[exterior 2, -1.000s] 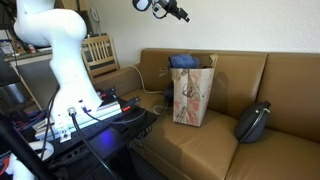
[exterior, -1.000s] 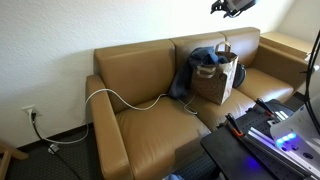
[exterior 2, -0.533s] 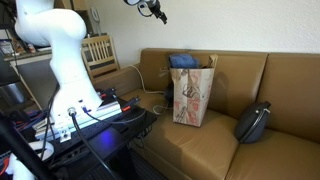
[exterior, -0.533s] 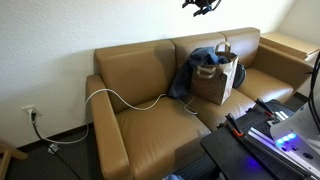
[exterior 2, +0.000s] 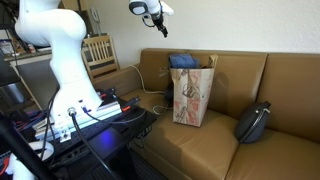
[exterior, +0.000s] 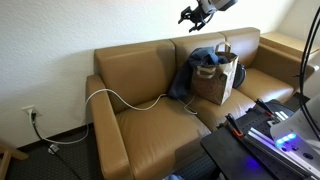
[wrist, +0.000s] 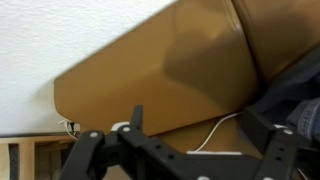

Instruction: Move the bag to the right and place the blue cloth inside it

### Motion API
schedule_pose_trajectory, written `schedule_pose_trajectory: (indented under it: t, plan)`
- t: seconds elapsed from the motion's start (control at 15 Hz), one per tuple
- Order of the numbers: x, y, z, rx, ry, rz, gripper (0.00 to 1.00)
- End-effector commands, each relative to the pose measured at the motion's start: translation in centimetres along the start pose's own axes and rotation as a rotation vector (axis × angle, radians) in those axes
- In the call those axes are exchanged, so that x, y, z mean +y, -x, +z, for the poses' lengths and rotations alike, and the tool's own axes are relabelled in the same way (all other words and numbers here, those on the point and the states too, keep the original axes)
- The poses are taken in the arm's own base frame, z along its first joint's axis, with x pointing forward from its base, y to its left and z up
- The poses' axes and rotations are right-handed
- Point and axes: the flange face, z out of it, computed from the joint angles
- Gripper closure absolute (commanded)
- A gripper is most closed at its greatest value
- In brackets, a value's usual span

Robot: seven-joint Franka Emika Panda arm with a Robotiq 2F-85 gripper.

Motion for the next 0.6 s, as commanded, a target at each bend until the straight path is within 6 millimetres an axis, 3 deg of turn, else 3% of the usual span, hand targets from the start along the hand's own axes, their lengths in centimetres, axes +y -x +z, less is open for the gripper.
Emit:
schedule_pose_trajectory:
  t: [0.0,0.13,0.33,0.53]
  plan:
    - [-4.6,-2.3,3.5,0.010,-0.142,0.018,0.00]
    - [-4.5,-2.6,3.6,-0.037,-0.223,-0.088,0.00]
    - [-1.4,-3.7,3.0,-0.049,-0.253,-0.282,0.00]
    - [-0.3,-4.3,4.2,-0.005,-0.308,-0.459,0.00]
